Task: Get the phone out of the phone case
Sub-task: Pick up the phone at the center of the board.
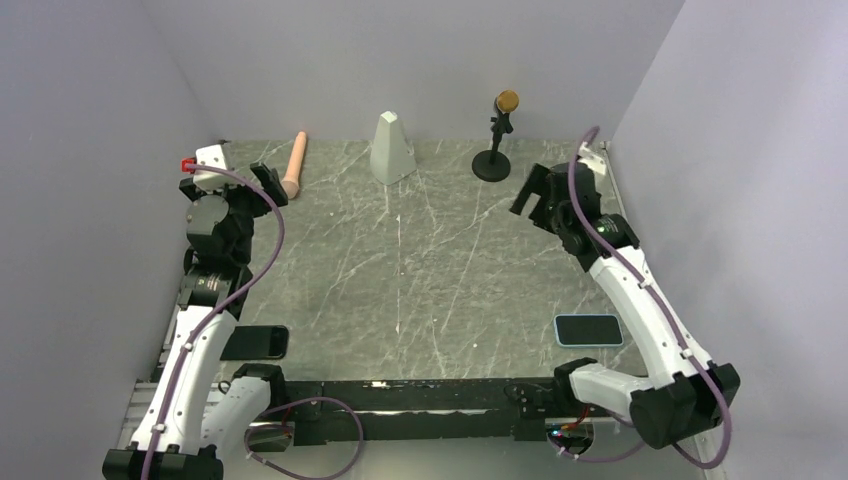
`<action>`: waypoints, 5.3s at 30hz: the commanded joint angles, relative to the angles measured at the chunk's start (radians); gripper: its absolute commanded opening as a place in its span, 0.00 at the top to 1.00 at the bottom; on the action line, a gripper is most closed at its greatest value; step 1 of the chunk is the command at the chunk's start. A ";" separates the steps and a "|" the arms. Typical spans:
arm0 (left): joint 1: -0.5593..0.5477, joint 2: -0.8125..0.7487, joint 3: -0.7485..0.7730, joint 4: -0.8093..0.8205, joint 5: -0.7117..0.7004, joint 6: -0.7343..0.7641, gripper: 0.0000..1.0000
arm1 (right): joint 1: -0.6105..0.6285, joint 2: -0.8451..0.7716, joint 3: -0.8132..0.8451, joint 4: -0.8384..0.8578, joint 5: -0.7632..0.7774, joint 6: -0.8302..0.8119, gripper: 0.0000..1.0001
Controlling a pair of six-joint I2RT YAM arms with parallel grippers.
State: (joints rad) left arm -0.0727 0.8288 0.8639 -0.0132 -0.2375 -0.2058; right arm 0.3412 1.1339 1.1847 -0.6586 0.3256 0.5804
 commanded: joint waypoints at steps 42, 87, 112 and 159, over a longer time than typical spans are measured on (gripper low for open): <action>-0.007 0.013 0.063 -0.017 0.032 -0.038 0.01 | -0.978 -0.038 -0.636 0.005 -0.288 0.380 0.00; -0.015 0.038 0.084 -0.042 0.042 -0.040 0.01 | -0.678 0.345 -0.491 -0.018 -0.129 0.387 0.00; -0.018 0.207 0.180 -0.052 0.385 -0.134 0.01 | -0.487 0.149 -0.497 0.211 -0.275 -0.013 1.00; -0.490 0.744 0.328 -0.111 0.823 -0.252 0.45 | 0.180 0.228 -0.070 0.380 -0.274 0.639 1.00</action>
State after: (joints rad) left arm -0.5430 1.5627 1.1446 -0.0902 0.6151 -0.5083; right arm 0.5079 1.3949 1.0607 -0.3645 0.0685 1.1709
